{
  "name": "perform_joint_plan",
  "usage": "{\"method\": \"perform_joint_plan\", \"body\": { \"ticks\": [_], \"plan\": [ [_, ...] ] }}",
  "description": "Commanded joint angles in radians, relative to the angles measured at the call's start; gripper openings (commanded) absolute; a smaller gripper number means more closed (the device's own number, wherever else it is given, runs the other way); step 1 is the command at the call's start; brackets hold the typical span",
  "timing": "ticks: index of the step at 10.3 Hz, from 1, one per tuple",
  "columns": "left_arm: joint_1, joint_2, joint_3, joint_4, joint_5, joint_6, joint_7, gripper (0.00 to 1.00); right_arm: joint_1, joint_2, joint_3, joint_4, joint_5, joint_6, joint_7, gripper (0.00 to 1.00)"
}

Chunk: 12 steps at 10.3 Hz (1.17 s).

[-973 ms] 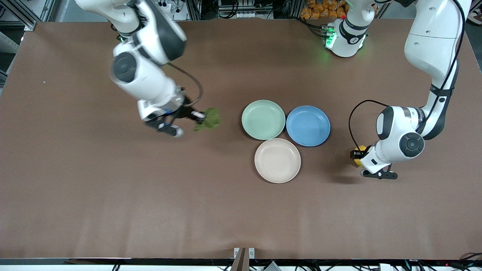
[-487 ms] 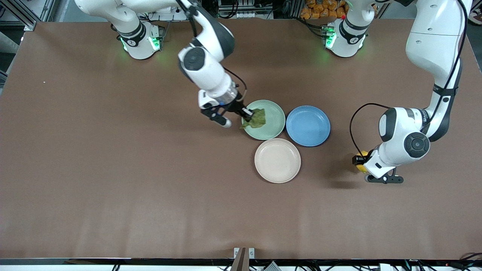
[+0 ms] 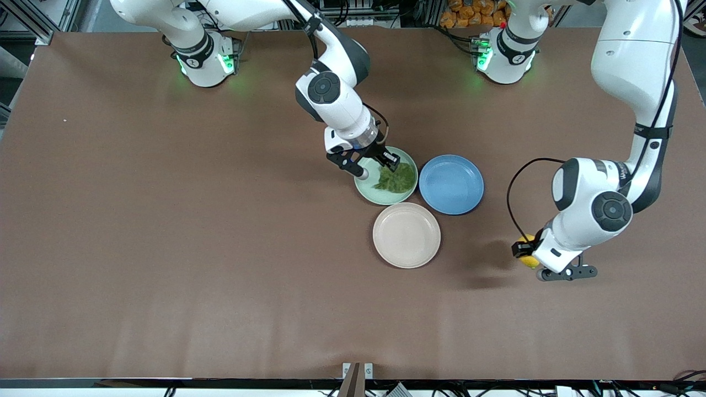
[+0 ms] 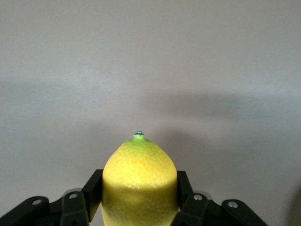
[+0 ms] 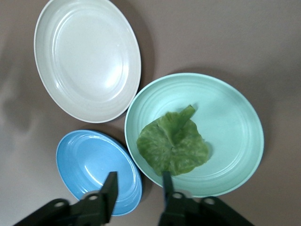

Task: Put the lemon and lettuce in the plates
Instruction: 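Release the lettuce while the left gripper carries the lemon to the cream plate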

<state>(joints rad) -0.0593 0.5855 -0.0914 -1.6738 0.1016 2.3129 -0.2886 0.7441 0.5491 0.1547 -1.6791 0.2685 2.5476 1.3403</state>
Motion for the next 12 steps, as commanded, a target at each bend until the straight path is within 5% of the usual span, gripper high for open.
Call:
{"method": "perform_joint_plan", "body": {
  "ticks": [1,4,8,12],
  "plan": [
    [-0.039,0.031,0.004,0.045,-0.023,-0.003,-0.076,0.0,-0.084,-0.113,0.031,0.004,-0.058,-0.192,0.013,1.0],
    [-0.089,0.033,0.004,0.051,-0.043,-0.001,-0.162,0.0,-0.199,-0.297,0.039,0.005,-0.155,-0.45,-0.003,1.0],
    [-0.2,0.031,0.004,0.083,-0.042,-0.003,-0.386,0.0,-0.36,-0.489,0.04,0.009,-0.17,-0.642,-0.235,1.0],
    [-0.397,0.097,0.013,0.117,-0.034,0.0,-0.607,0.0,-0.555,-0.529,0.039,0.122,-0.173,-0.792,-0.507,1.0]
  ]
}}
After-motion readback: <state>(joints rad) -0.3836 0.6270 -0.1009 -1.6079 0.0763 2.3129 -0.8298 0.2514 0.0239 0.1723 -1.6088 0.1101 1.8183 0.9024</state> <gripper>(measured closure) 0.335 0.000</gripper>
